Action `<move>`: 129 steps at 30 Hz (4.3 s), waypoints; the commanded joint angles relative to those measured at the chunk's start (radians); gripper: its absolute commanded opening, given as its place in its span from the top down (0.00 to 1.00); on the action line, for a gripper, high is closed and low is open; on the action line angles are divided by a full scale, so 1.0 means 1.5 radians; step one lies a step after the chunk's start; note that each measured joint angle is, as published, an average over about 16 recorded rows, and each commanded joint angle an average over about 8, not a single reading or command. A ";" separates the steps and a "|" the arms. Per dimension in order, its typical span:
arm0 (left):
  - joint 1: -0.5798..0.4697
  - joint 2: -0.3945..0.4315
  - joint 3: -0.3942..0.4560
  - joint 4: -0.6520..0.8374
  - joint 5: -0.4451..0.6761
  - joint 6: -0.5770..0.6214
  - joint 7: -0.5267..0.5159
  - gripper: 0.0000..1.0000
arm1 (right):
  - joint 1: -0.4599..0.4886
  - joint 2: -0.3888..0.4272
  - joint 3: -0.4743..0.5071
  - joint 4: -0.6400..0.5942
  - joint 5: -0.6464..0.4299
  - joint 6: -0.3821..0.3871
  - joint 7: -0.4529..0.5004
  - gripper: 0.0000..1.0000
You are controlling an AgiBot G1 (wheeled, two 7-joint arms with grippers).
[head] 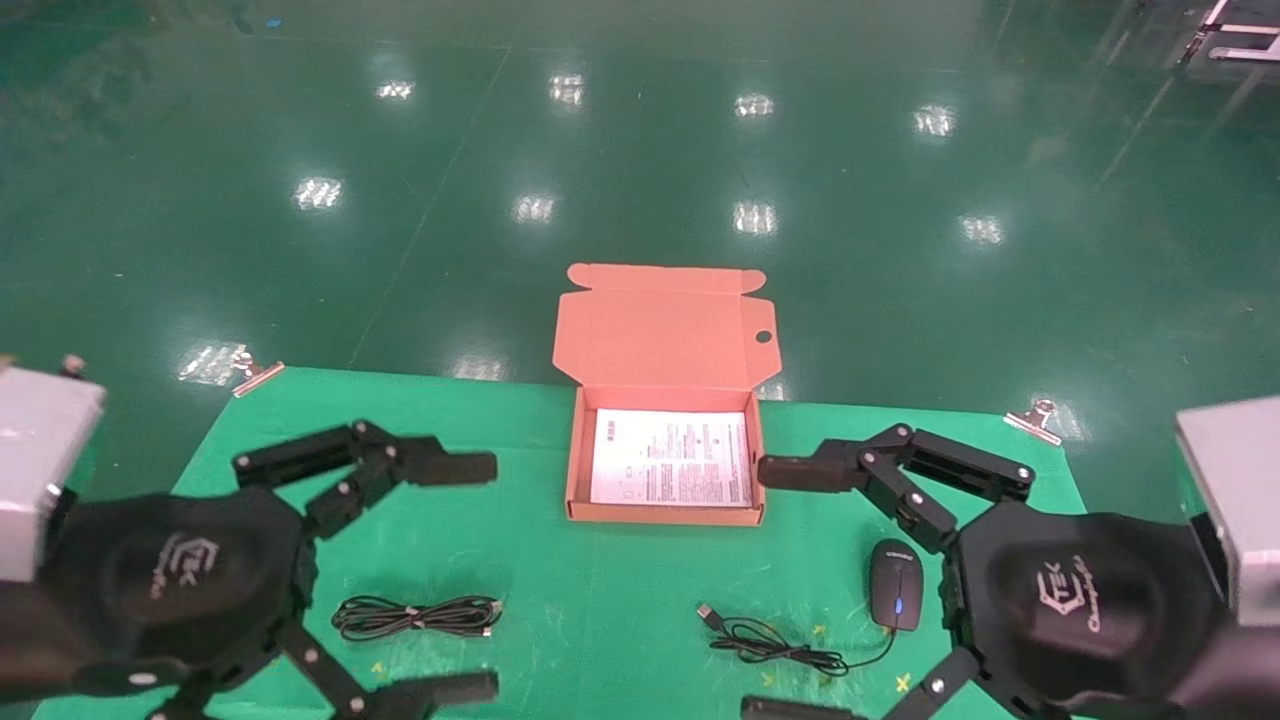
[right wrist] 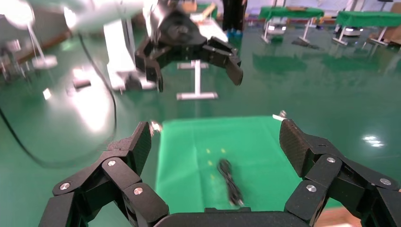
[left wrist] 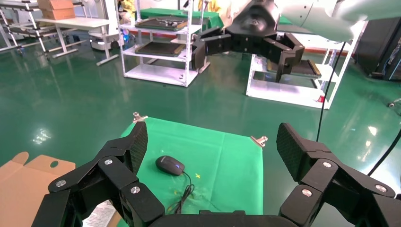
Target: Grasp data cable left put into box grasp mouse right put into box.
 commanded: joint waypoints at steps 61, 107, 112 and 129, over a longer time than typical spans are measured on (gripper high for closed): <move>-0.255 0.307 0.363 0.489 0.679 -0.213 0.056 0.00 | 0.154 -0.289 -0.272 -0.284 -0.746 0.203 -0.270 0.00; -0.292 0.370 0.370 0.680 0.690 -0.256 0.174 1.00 | 0.172 -0.343 -0.285 -0.456 -0.767 0.270 -0.379 1.00; -0.292 0.370 0.370 0.679 0.690 -0.255 0.174 1.00 | 0.172 -0.343 -0.285 -0.455 -0.767 0.270 -0.379 1.00; -0.298 0.367 0.374 0.666 0.696 -0.252 0.182 1.00 | 0.178 -0.334 -0.279 -0.456 -0.759 0.266 -0.370 1.00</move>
